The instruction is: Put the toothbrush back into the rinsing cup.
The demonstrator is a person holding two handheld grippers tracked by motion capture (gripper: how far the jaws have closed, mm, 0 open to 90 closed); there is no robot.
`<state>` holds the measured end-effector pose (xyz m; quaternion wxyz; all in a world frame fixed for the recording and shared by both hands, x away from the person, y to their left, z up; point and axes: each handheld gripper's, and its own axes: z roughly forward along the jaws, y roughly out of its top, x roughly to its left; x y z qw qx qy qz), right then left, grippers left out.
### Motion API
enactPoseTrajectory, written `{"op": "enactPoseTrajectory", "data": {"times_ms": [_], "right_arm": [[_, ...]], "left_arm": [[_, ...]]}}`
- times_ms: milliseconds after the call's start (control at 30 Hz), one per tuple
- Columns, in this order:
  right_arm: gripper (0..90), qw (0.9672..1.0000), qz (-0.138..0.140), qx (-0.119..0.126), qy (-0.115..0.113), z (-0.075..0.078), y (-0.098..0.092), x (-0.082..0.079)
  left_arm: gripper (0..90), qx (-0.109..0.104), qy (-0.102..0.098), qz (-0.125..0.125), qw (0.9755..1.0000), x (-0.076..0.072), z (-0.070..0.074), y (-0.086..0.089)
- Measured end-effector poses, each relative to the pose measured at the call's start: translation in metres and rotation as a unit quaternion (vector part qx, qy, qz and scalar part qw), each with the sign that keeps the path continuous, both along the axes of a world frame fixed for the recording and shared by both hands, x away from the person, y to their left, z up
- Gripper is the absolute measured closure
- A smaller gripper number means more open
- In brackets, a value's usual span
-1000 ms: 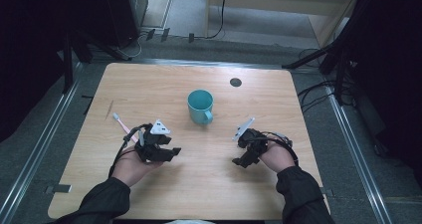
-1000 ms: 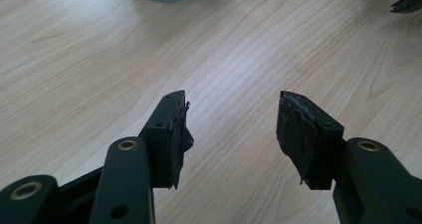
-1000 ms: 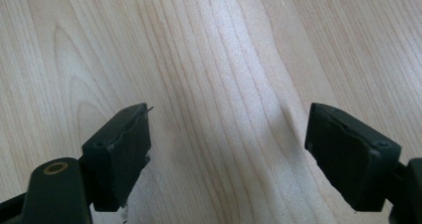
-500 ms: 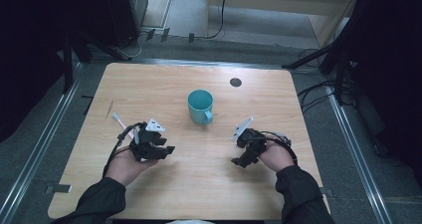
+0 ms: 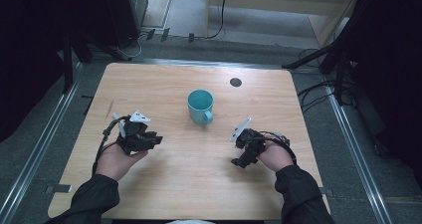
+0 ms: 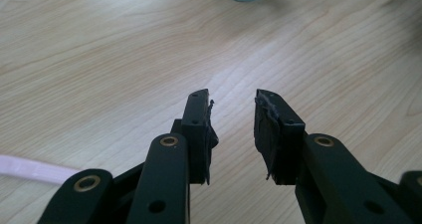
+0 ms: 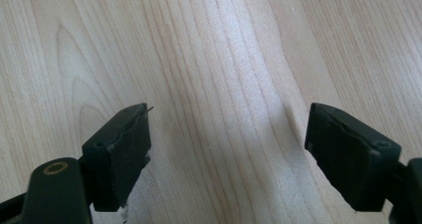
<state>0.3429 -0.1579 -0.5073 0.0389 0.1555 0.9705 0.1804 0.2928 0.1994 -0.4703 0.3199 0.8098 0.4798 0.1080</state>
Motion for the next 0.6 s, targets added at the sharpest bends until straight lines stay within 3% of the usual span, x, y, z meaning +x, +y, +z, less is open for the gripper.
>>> {"op": "enactPoseTrajectory", "data": {"times_ms": [267,433,600], "right_arm": [[18.5,1.0,0.001,-0.005,0.0,0.0,0.001,0.0],[18.5,1.0,0.001,-0.005,0.001,-0.001,0.001,-0.001],[18.5,1.0,0.002,-0.007,0.003,-0.001,0.002,-0.001]], "left_arm": [[70.3,-0.002,0.007,0.032,0.9995,0.008,-0.002,0.019],[79.5,0.004,0.033,0.048,0.9983,0.015,-0.01,0.028],[87.1,0.01,0.054,0.049,0.9973,0.02,-0.017,0.032]]}}
